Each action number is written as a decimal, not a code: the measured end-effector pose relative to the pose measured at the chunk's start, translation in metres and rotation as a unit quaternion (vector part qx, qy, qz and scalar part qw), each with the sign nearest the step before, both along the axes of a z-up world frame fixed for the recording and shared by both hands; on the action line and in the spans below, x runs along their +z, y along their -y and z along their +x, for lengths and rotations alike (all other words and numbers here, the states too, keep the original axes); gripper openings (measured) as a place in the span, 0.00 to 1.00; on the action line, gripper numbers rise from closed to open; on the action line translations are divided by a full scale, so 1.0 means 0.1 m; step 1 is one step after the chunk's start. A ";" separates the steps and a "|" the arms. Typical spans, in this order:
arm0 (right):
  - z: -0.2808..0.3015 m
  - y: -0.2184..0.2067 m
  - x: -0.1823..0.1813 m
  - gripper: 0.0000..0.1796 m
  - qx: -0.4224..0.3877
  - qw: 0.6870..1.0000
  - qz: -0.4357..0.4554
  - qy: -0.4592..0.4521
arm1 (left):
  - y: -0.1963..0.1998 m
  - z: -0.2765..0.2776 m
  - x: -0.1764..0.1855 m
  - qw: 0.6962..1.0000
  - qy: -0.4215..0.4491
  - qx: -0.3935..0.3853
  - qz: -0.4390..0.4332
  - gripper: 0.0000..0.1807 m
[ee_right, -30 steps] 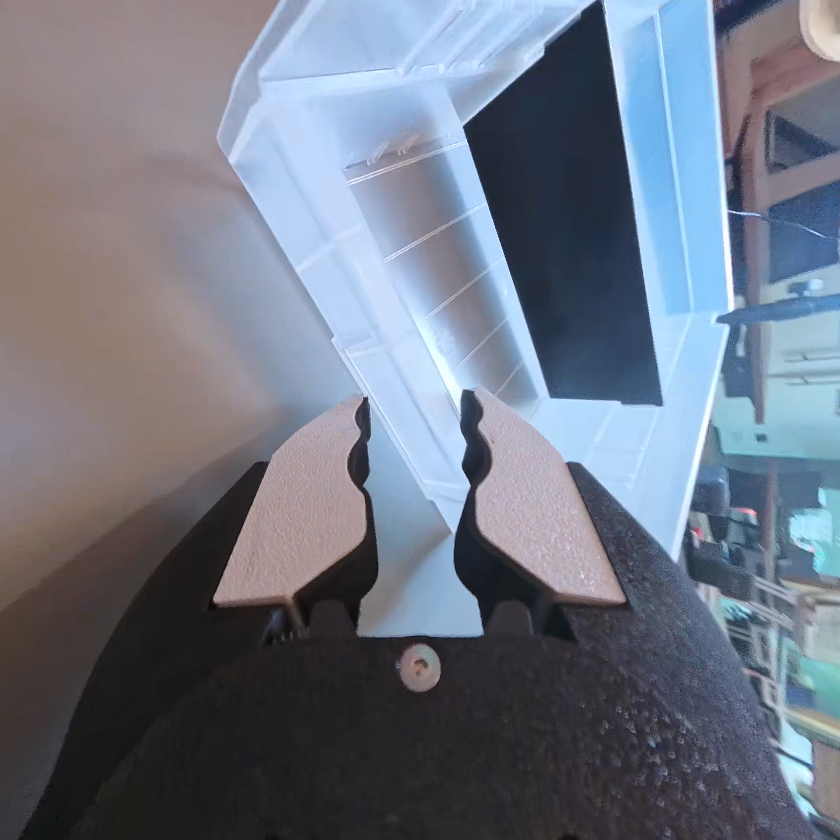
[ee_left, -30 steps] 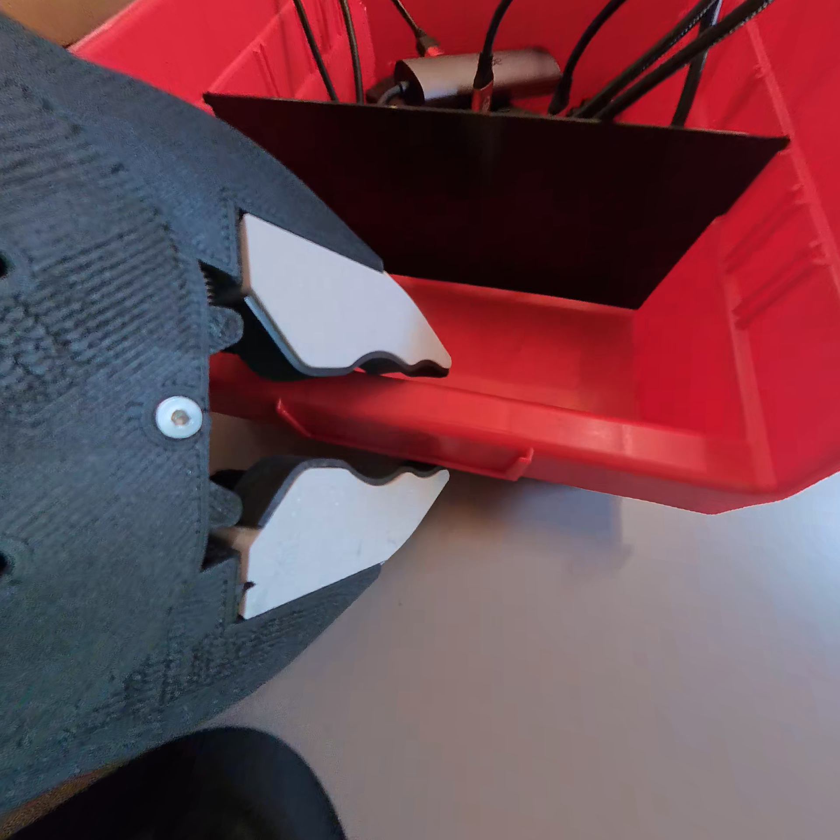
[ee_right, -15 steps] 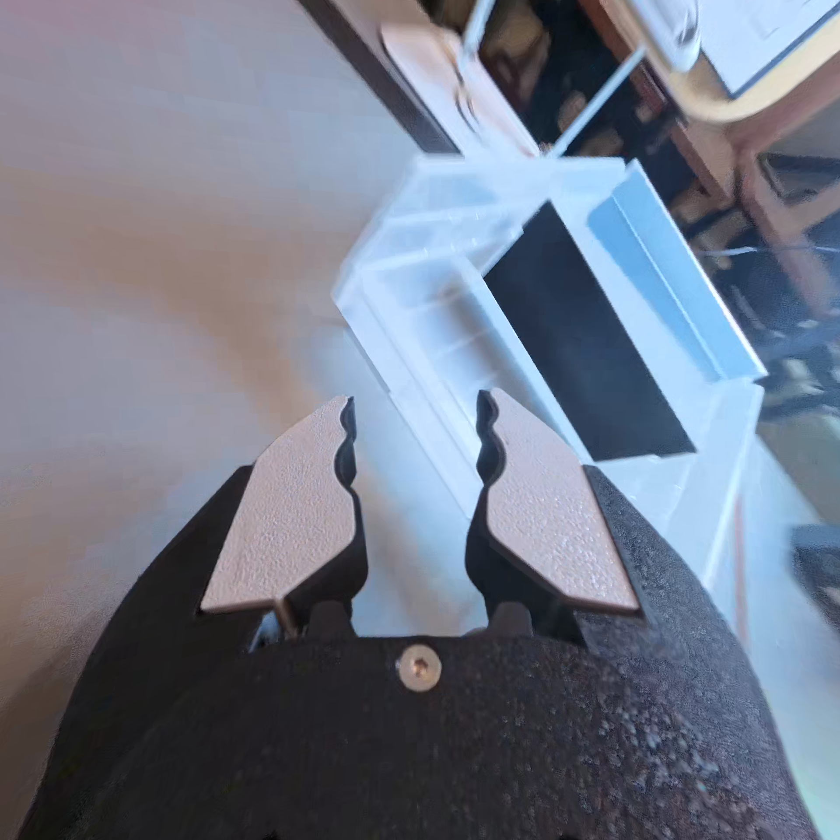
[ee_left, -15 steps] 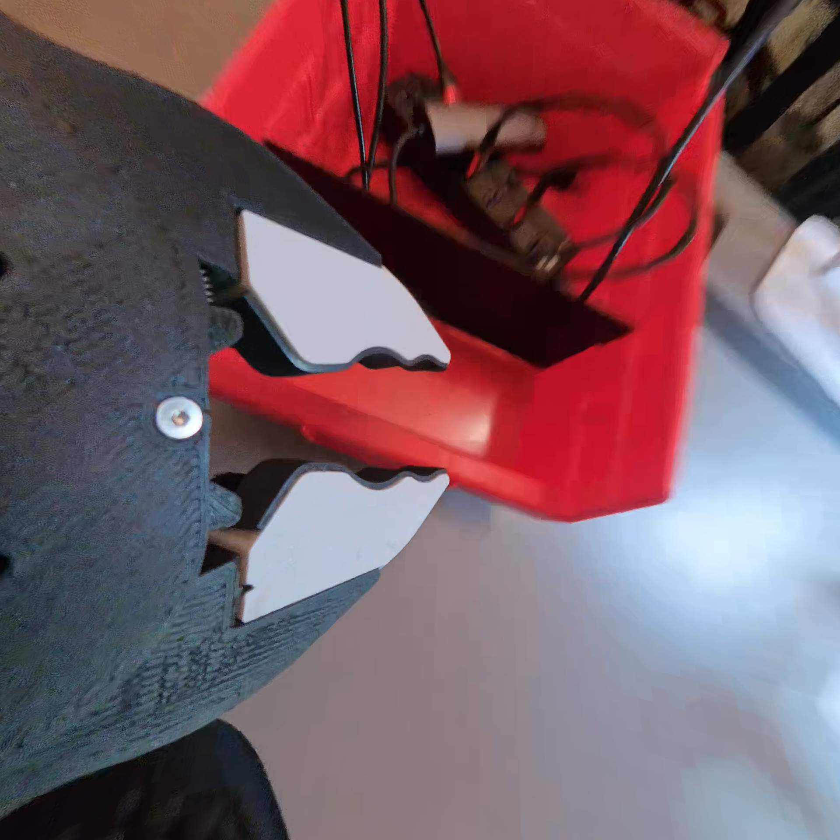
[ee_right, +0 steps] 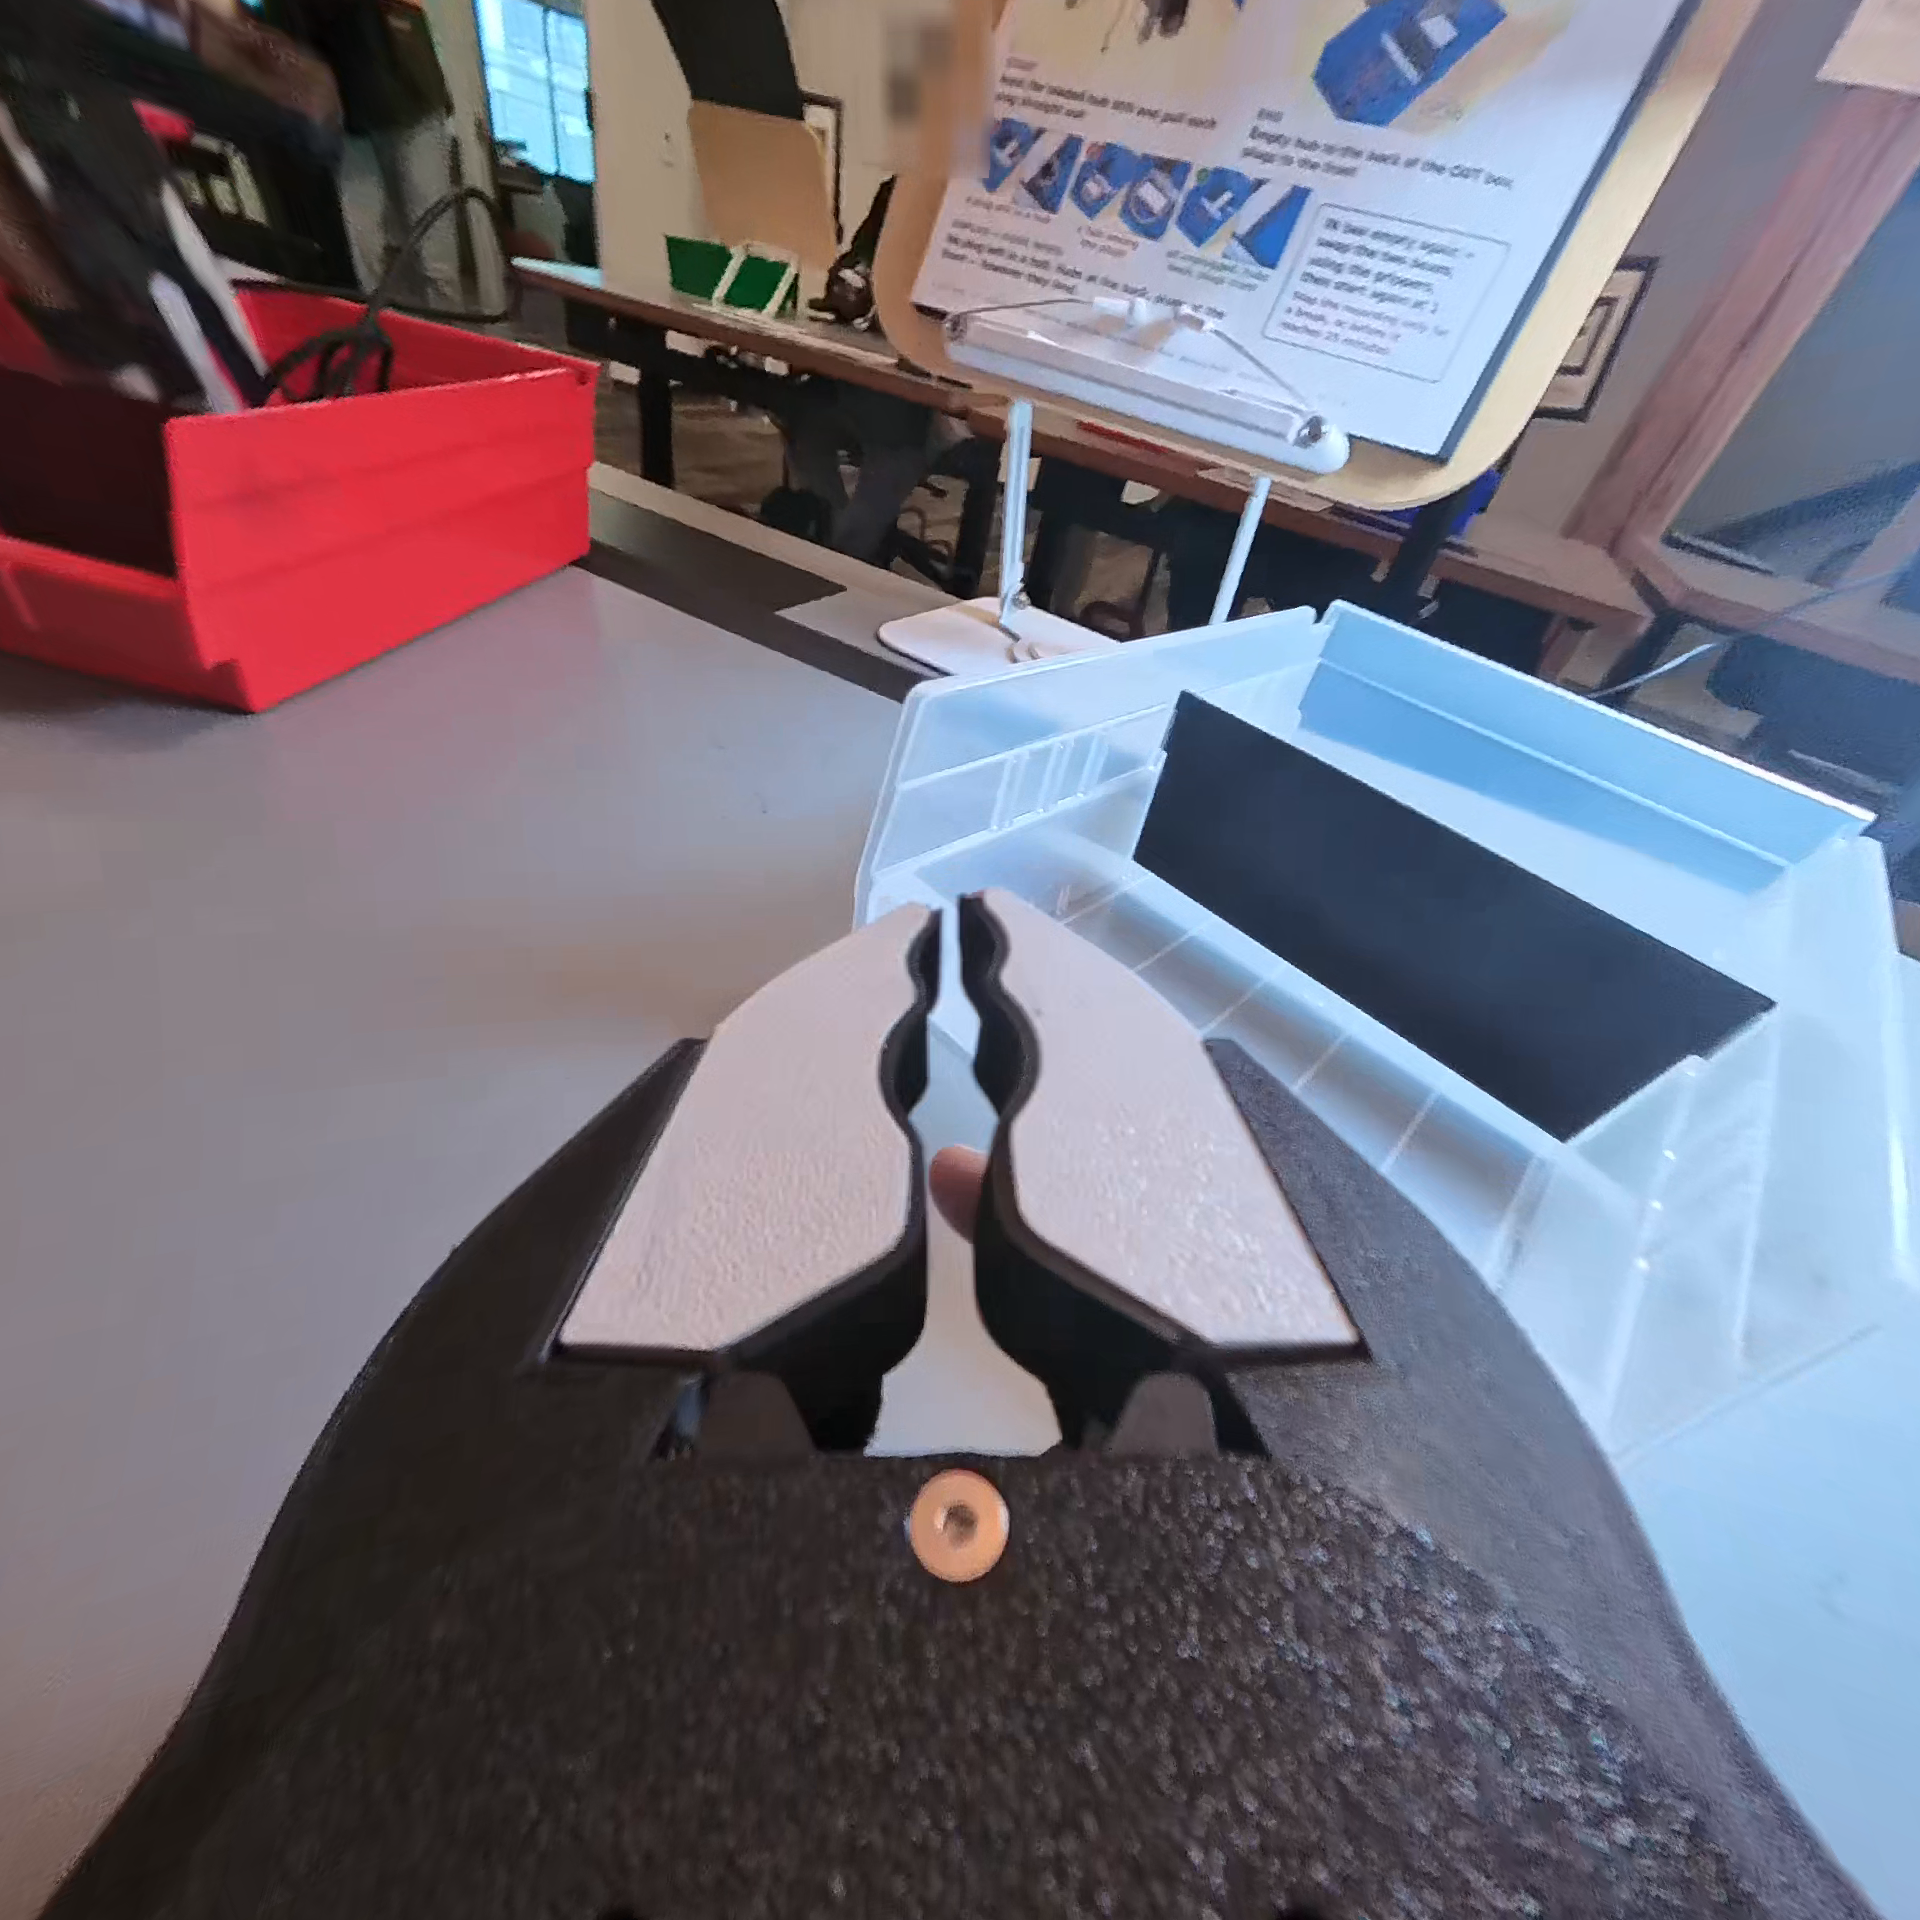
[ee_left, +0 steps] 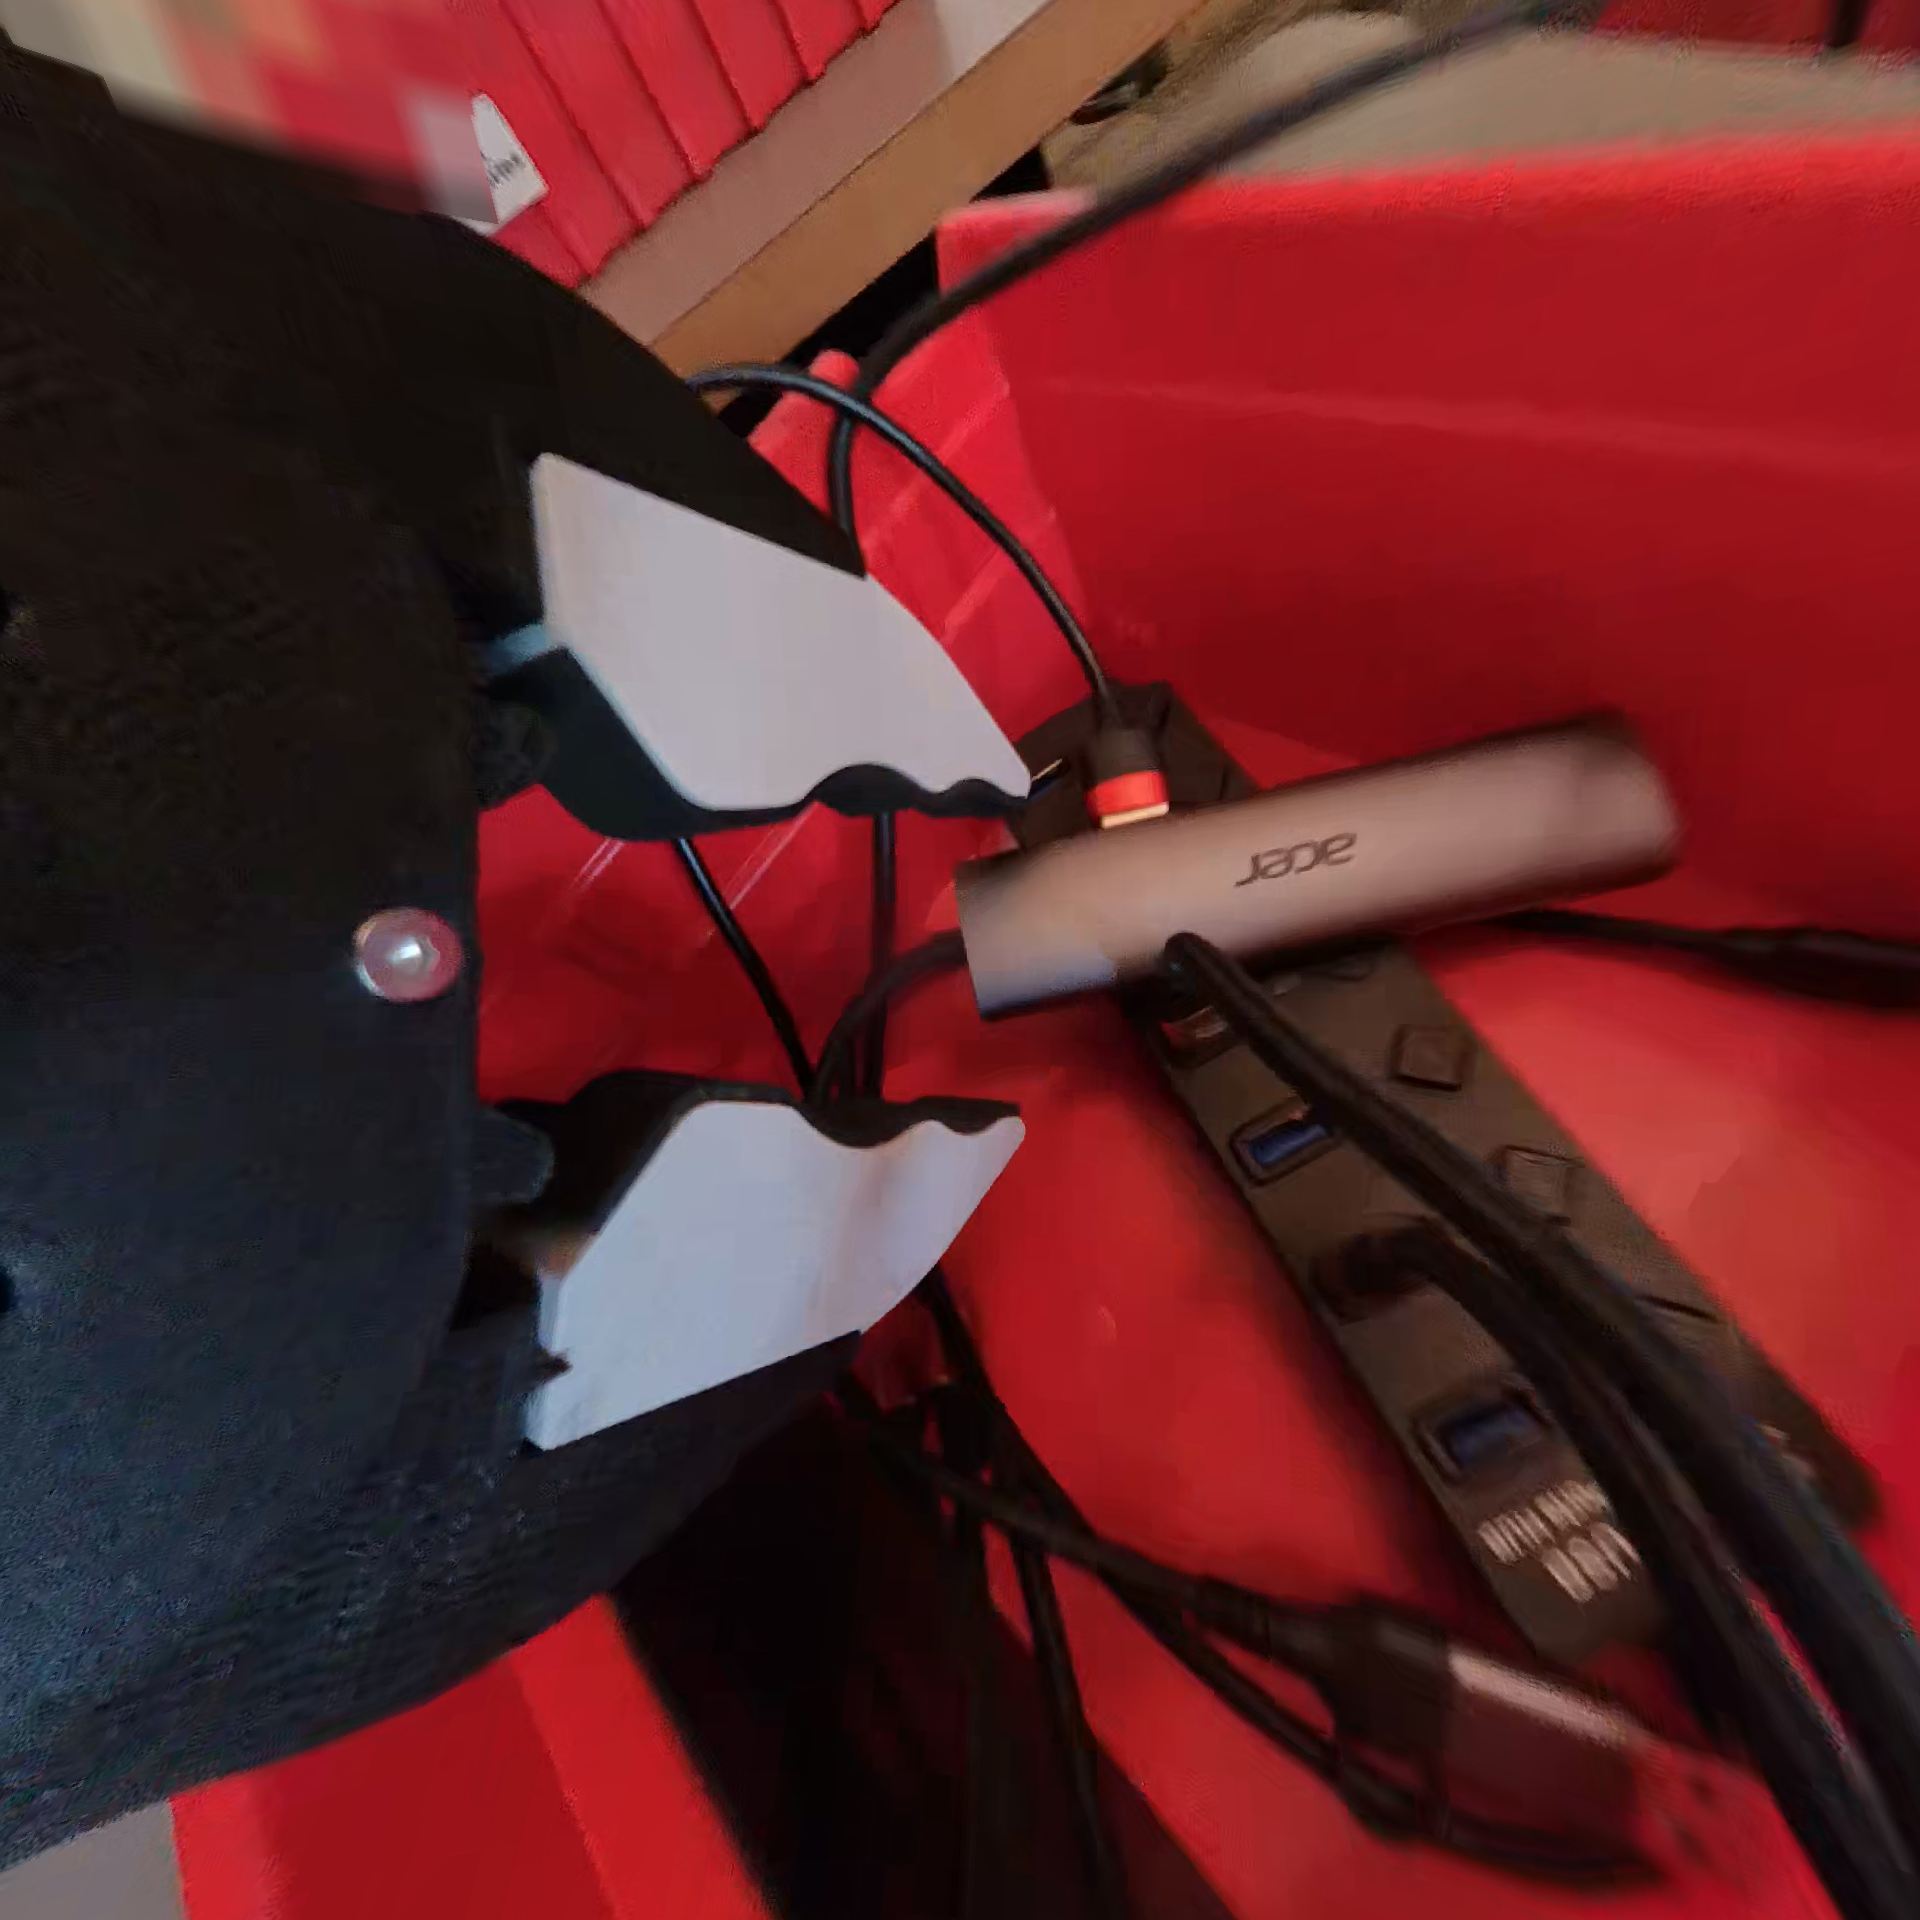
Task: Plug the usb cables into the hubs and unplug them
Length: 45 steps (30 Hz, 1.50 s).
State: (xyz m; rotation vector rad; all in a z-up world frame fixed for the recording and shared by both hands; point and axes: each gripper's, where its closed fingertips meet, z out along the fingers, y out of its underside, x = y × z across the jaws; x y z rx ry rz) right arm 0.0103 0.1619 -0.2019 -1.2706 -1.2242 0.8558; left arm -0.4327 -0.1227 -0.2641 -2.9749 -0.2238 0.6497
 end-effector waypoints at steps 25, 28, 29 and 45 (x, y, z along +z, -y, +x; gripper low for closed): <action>-0.12 0.27 0.18 0.26 0.077 0.996 -0.047 -0.023 | -0.28 1.09 3.10 0.871 -0.327 -0.175 0.322 0.18; -0.20 0.59 0.44 0.24 0.143 0.986 -0.076 -0.043 | -0.55 1.84 3.00 0.814 -0.370 -0.255 0.370 0.18; -0.22 0.71 0.56 0.24 0.169 0.981 -0.085 -0.050 | -0.64 2.09 2.92 0.792 -0.385 -0.280 0.382 0.18; -0.24 1.20 0.90 0.10 0.386 0.880 -0.278 -0.011 | -1.45 3.87 1.20 0.730 -0.205 -0.495 0.424 0.18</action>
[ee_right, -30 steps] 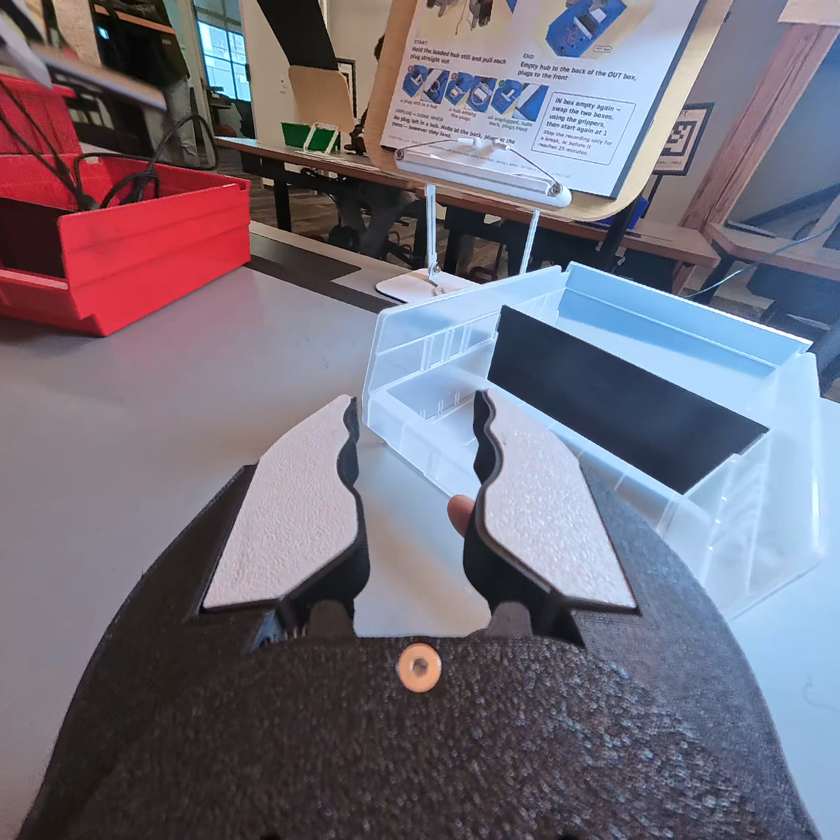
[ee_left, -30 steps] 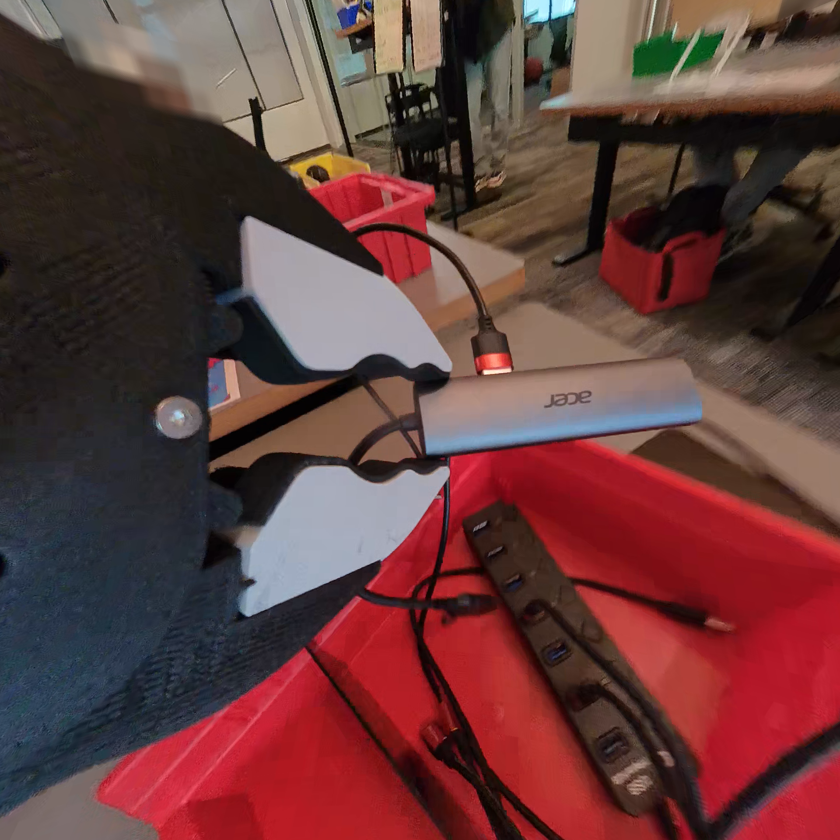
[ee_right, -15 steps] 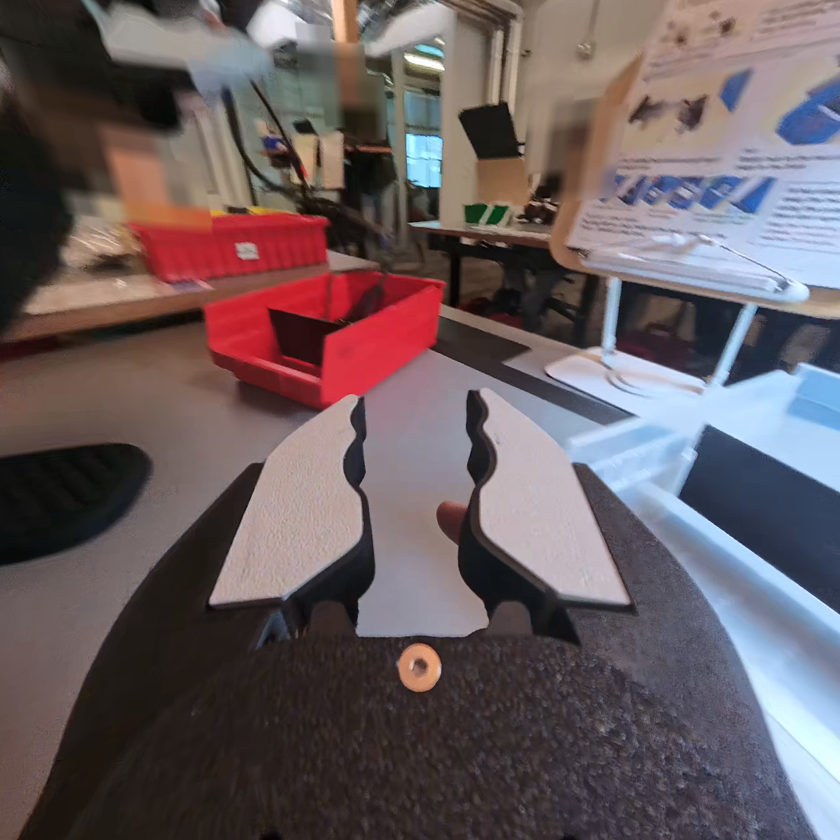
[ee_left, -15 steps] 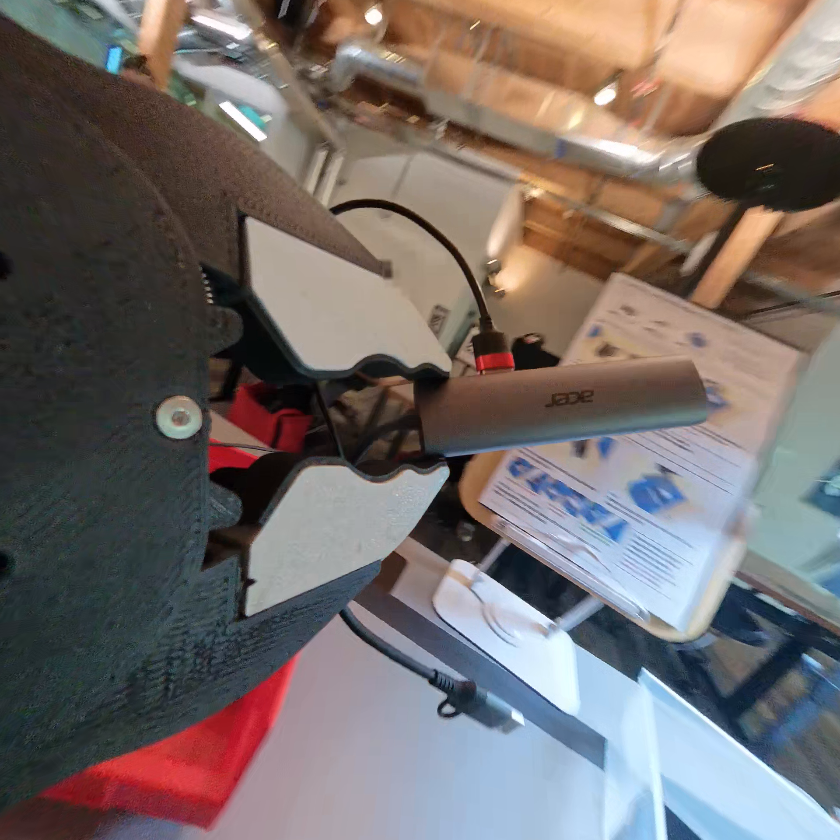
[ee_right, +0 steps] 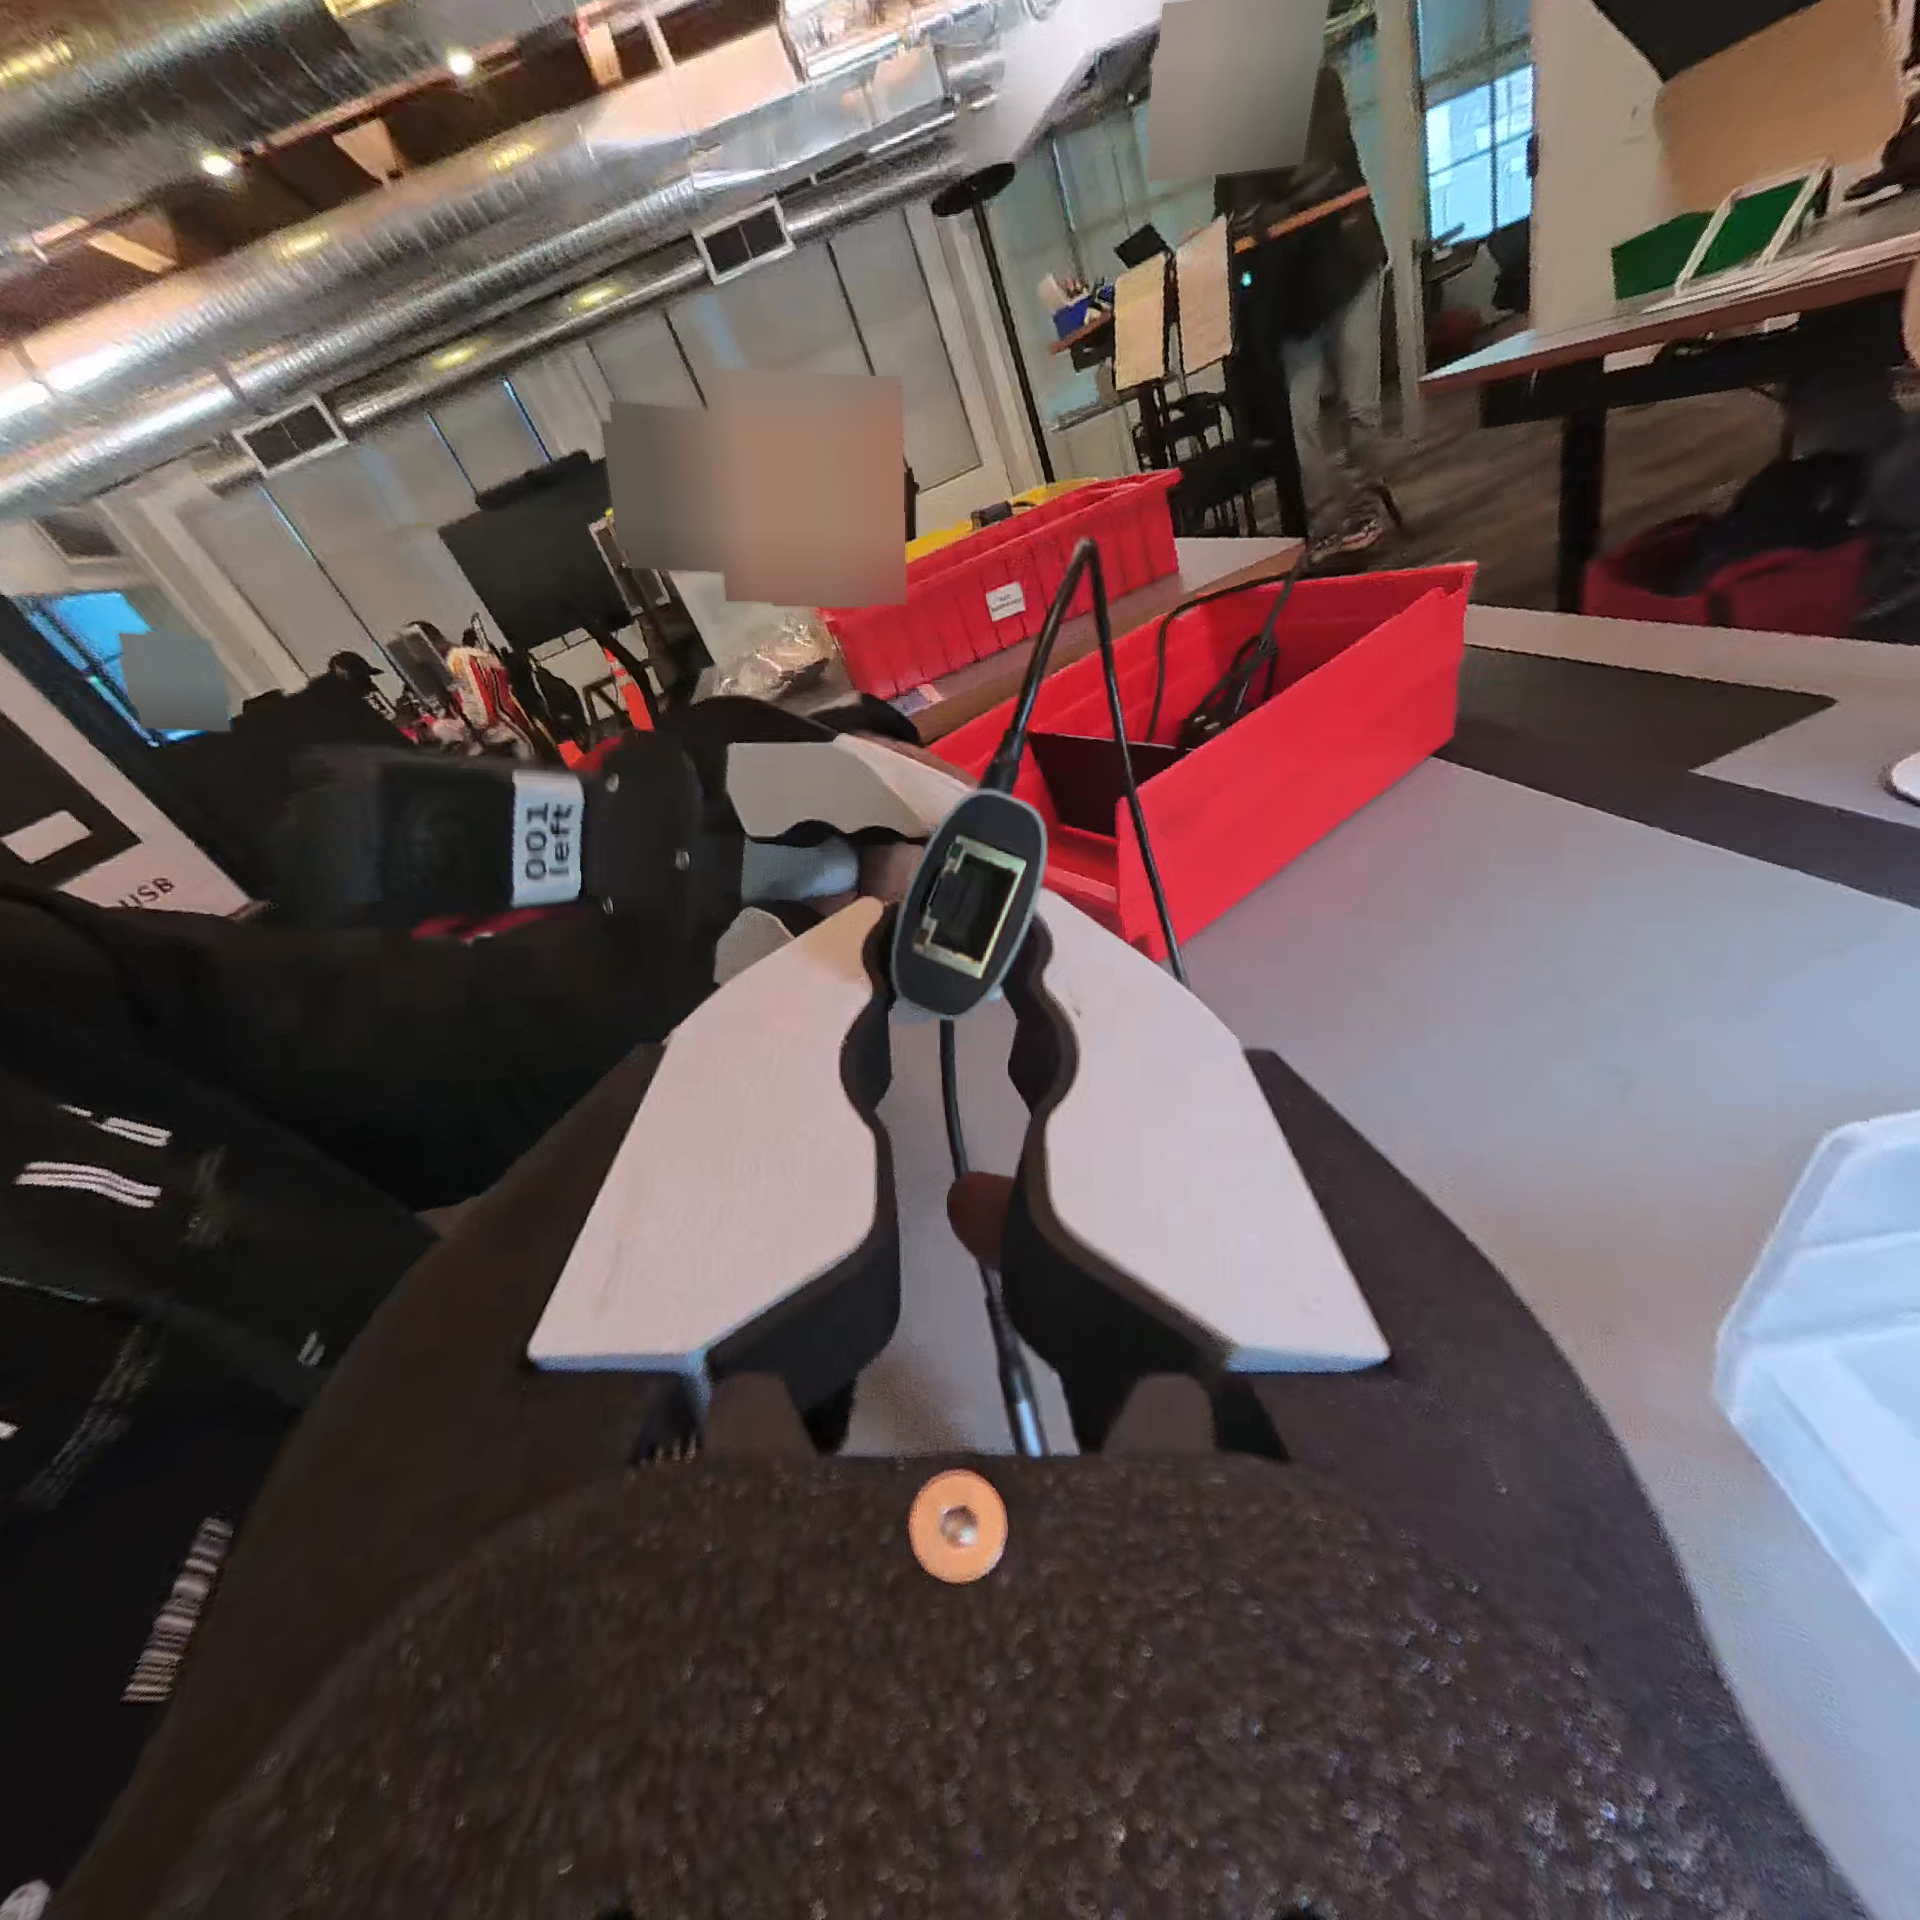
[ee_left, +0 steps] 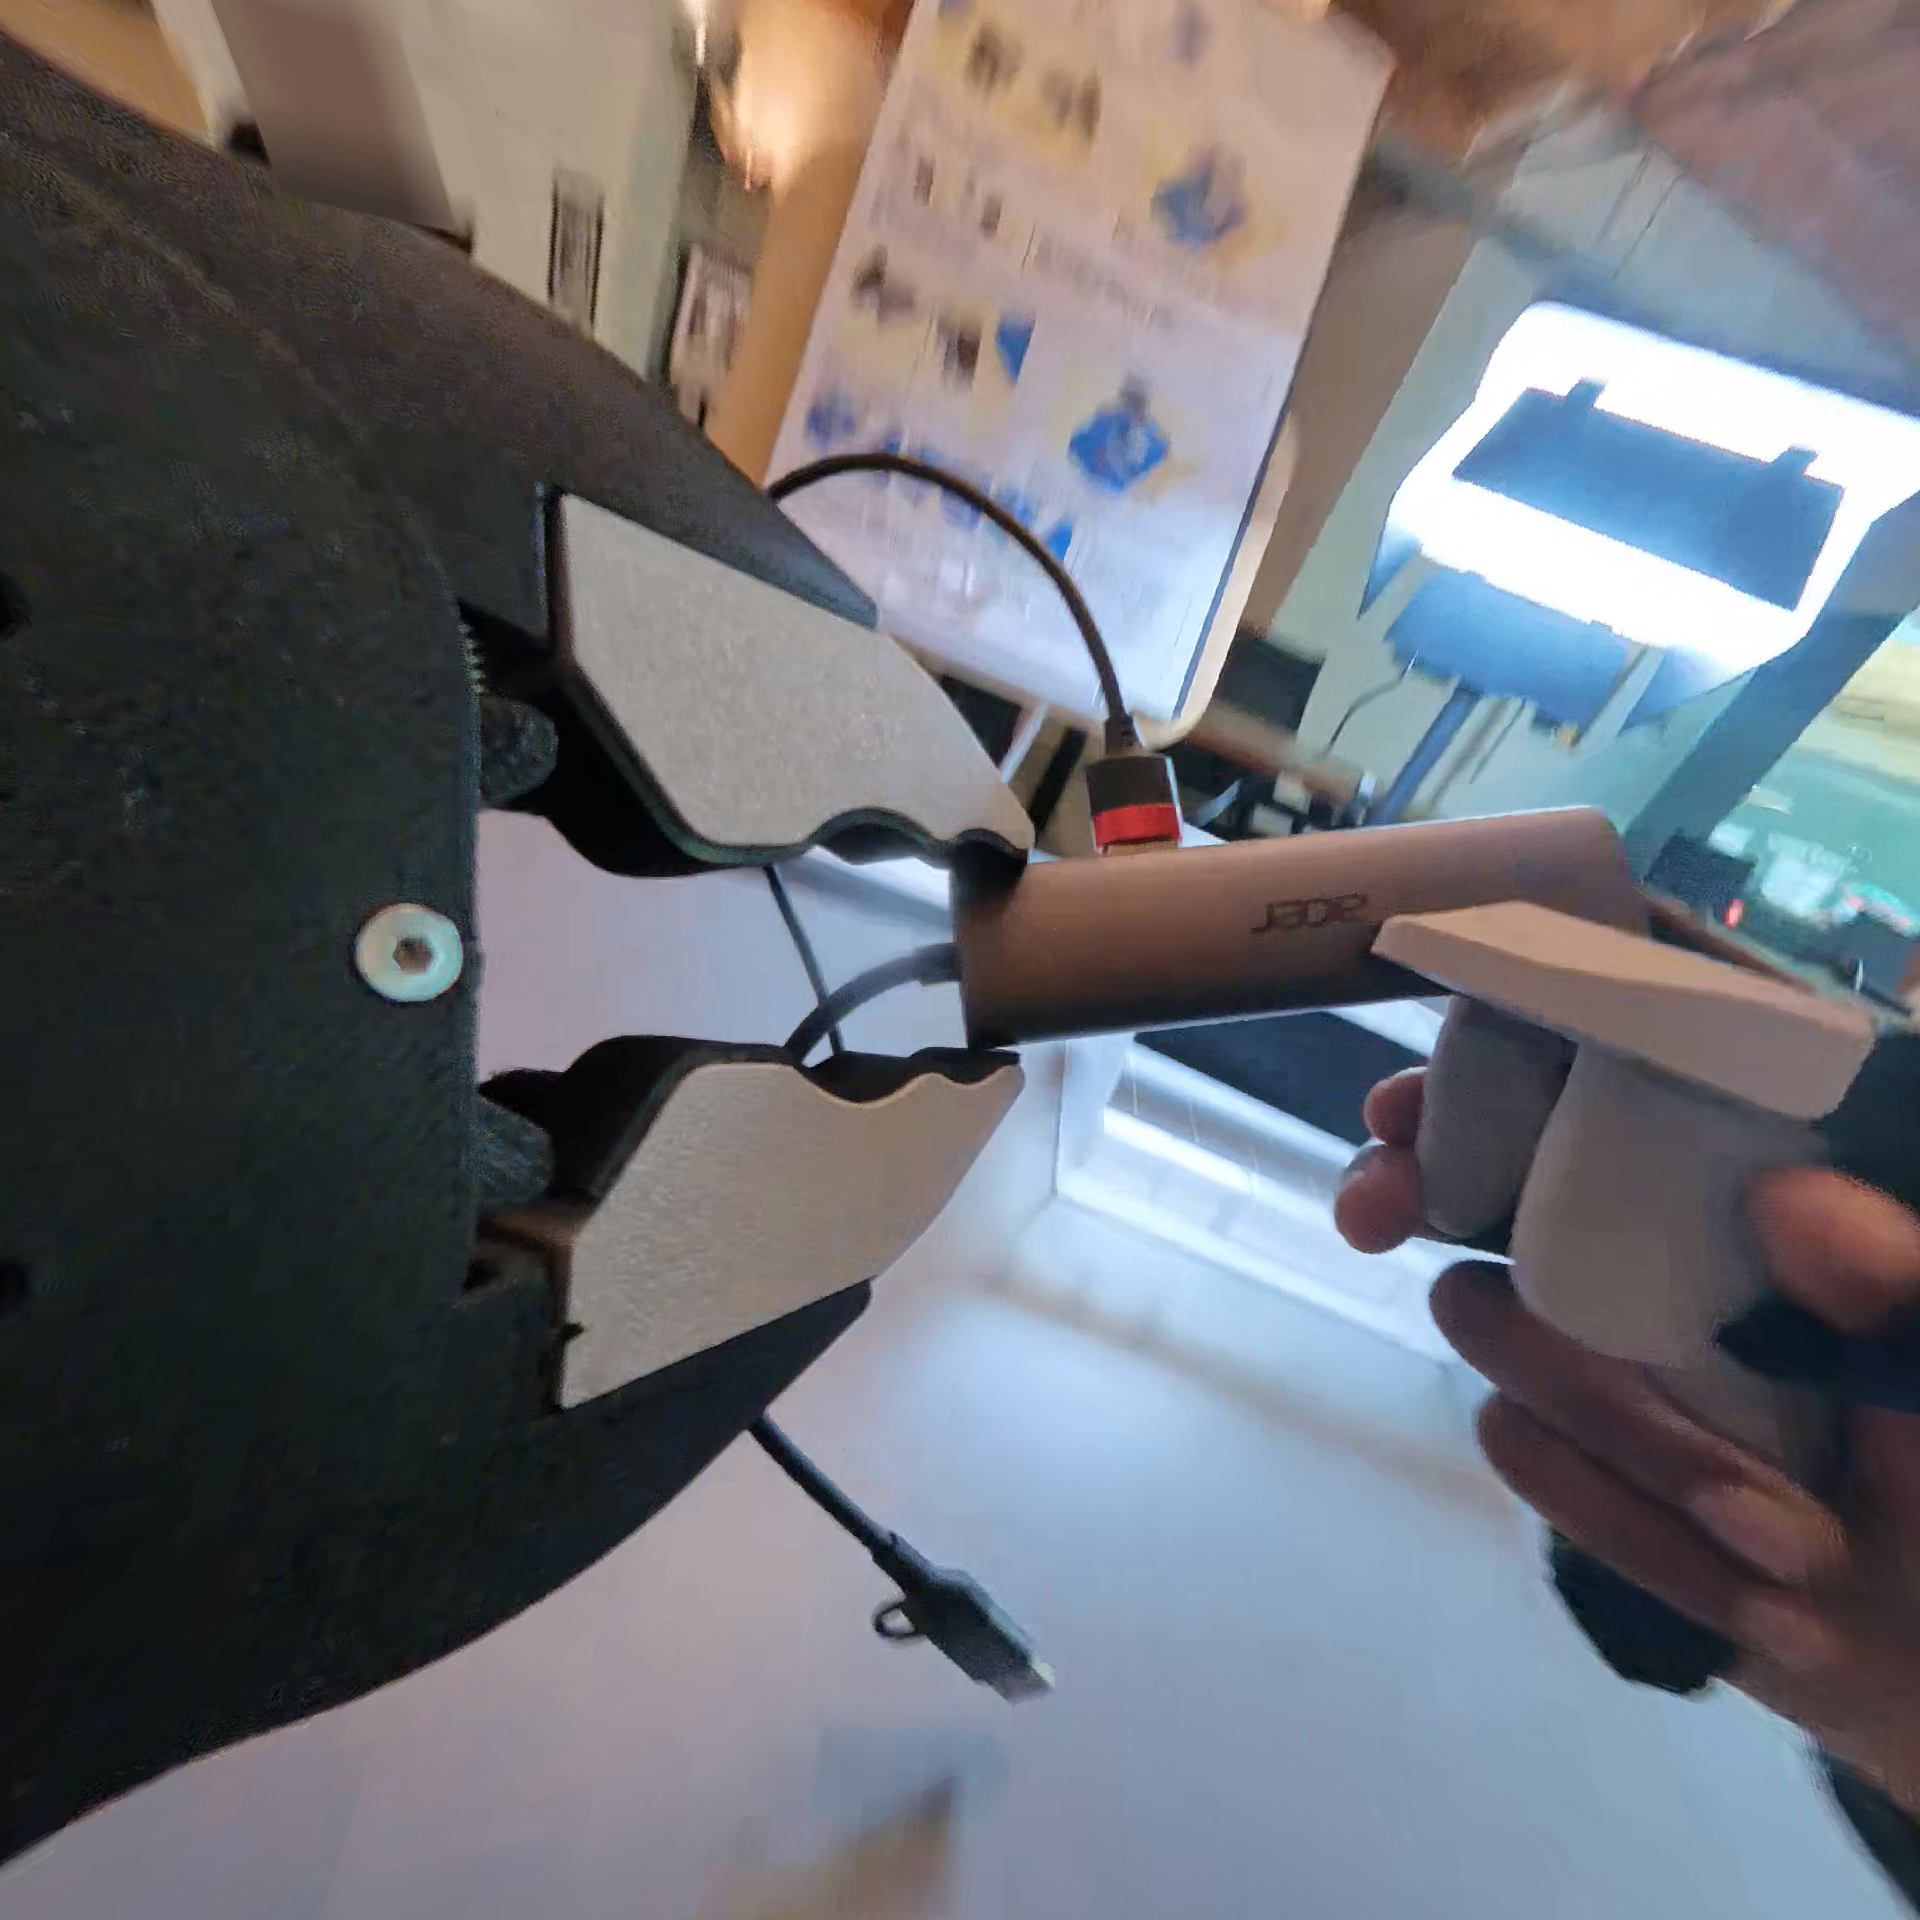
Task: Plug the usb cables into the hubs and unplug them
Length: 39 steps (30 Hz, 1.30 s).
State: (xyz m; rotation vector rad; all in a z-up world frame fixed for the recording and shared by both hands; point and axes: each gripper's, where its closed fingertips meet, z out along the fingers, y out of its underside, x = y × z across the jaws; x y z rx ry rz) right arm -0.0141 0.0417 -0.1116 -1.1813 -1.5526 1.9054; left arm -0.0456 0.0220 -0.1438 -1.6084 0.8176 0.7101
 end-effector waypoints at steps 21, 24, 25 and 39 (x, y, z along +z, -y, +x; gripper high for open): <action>0.10 -0.17 0.42 0.10 -0.080 0.972 -0.038 -0.216 | -0.20 0.24 0.47 0.583 0.770 -0.261 0.013 0.15; 0.06 -0.15 0.26 0.09 -0.059 0.977 -0.073 -0.193 | -0.19 0.10 0.67 0.581 0.764 -0.273 0.056 0.18; 0.02 -0.13 0.19 0.09 -0.053 0.978 -0.083 -0.182 | -0.22 0.07 0.67 0.598 0.755 -0.263 0.058 0.18; -0.20 -0.22 -0.51 0.22 -0.086 0.952 0.288 -0.056 | 0.00 -0.28 0.17 0.823 0.541 -0.104 -0.142 0.09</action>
